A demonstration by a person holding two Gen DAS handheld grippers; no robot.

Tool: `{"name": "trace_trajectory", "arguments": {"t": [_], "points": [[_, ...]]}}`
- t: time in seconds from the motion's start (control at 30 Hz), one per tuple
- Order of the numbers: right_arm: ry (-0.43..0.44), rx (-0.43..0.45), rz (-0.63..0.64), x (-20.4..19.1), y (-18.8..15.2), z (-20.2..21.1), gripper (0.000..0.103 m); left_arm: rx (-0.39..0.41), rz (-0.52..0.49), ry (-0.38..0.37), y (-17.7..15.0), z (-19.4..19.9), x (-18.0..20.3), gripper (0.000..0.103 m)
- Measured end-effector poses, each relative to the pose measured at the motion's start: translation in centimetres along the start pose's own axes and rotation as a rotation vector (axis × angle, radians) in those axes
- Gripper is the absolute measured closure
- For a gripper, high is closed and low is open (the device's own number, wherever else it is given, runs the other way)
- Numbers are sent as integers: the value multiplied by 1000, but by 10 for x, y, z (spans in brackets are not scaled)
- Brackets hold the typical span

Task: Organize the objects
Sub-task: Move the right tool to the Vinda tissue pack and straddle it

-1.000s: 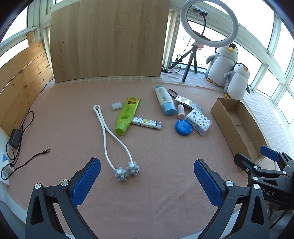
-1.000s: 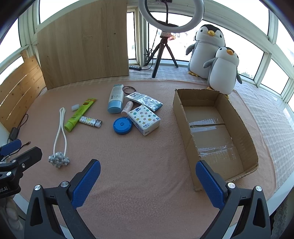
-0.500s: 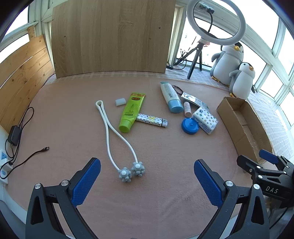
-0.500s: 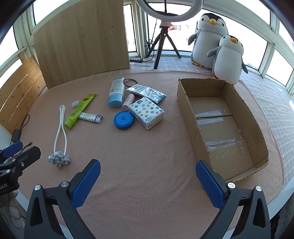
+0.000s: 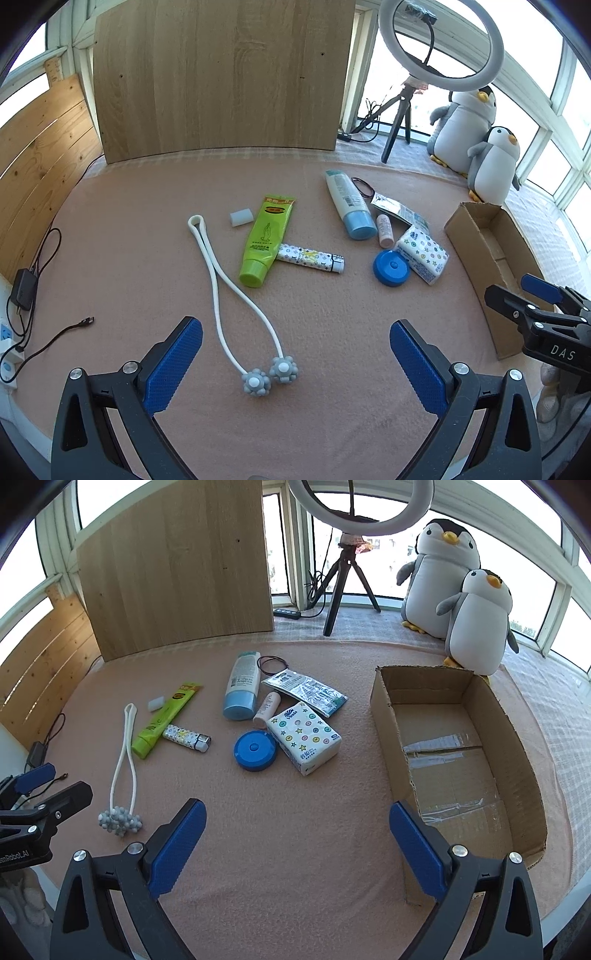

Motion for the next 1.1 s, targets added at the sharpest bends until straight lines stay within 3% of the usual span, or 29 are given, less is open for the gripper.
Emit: {"name": "trace_trajectory", "arguments": {"t": [0.37, 0.57, 0.73, 1.1], "points": [[61, -47, 14, 8, 47, -46, 42, -1, -25, 0, 16, -27, 7, 2], [80, -126, 3, 9, 68, -87, 46, 9, -29, -9, 18, -30, 10, 3], [69, -196, -33, 16, 76, -122, 58, 6, -4, -1, 14, -30, 3, 5], [40, -279, 1, 8, 84, -168, 60, -5, 73, 52, -1, -24, -30, 6]]}}
Point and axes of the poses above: each gripper's, at about its wrist camera, not at the fingertips, and z roughly against the way its jaws point, x to its right, y to its top, the point moved 1 cm from there along -z, roughly the way its jaws point, and after that the axes turned 8 degrees about x, right-handed, at the moved point
